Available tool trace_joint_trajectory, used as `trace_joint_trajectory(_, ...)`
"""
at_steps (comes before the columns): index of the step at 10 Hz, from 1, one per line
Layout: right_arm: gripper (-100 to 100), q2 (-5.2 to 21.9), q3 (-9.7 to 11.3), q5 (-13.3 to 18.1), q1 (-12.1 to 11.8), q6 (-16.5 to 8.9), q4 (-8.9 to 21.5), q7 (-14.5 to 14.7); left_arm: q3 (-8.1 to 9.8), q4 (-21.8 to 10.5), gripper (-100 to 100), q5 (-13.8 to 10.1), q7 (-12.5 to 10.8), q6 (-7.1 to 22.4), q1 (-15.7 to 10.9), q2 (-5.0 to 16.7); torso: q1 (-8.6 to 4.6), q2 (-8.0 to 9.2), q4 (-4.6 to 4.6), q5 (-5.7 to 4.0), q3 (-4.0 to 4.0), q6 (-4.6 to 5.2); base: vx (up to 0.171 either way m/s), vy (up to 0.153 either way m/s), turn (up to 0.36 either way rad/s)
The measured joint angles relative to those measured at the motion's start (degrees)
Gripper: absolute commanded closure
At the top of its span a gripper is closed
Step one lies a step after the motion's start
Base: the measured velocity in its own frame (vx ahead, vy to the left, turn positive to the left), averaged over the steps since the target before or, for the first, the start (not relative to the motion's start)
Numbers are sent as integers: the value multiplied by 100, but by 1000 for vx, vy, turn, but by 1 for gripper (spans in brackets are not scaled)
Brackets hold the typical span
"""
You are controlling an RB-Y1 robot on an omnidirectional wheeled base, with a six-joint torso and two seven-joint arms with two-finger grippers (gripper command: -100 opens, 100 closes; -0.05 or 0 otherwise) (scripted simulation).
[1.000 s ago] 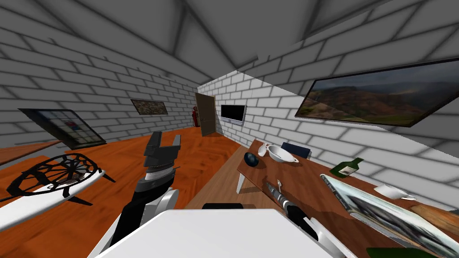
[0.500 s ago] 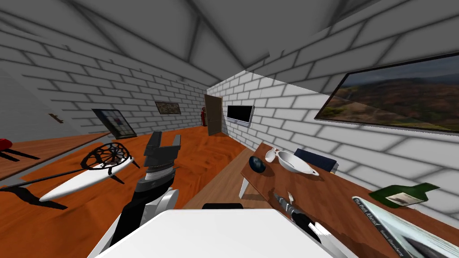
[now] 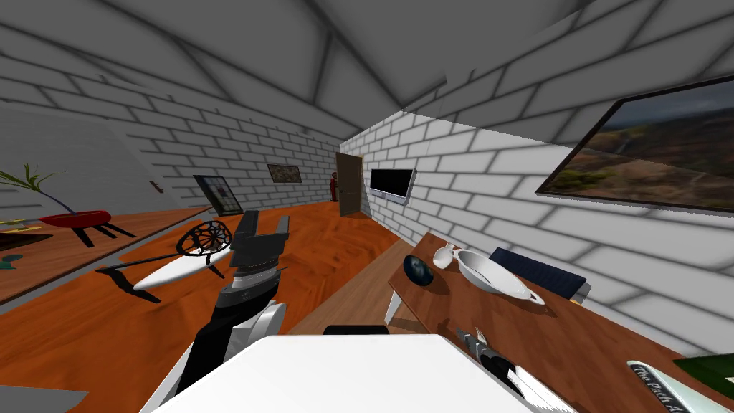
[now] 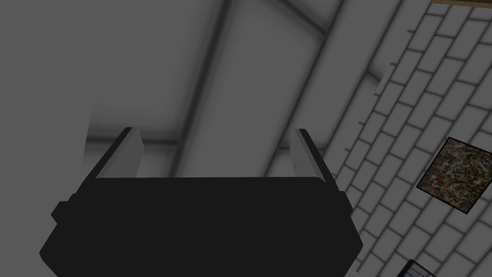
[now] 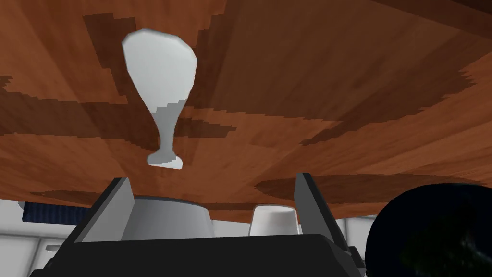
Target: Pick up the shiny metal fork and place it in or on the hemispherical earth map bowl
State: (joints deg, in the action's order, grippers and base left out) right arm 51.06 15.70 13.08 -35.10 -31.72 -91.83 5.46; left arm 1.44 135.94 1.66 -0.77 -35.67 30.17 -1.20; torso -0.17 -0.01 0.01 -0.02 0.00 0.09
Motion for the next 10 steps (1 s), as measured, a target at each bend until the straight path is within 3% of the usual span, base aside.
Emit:
trace_joint_trajectory(4, -100, 284, 271, 63, 70, -422, 337, -30, 0, 0, 0, 0, 0, 0, 0, 0, 3, 0, 0, 1, 0, 2, 14, -20, 107)
trace_joint_trajectory(5, 0, 298, 275, 58, 67, -449, 338, -31, 0, 0, 0, 0, 0, 0, 1, 0, 8, 3, 0, 0, 2, 4, 0, 0, 0)
trace_joint_trajectory(6, -100, 297, 275, 59, 68, -447, 338, -31, 0, 0, 0, 0, 0, 0, 0, 0, 11, 6, 1, 2, 3, 4, -1, -12, 52)
trace_joint_trajectory(10, -100, 62, 254, 121, 269, -280, 777, 36, 0, 0, 0, 0, 0, 0, 0, 0, 4, 7, 2, 0, 4, 3, 0, -20, 42)
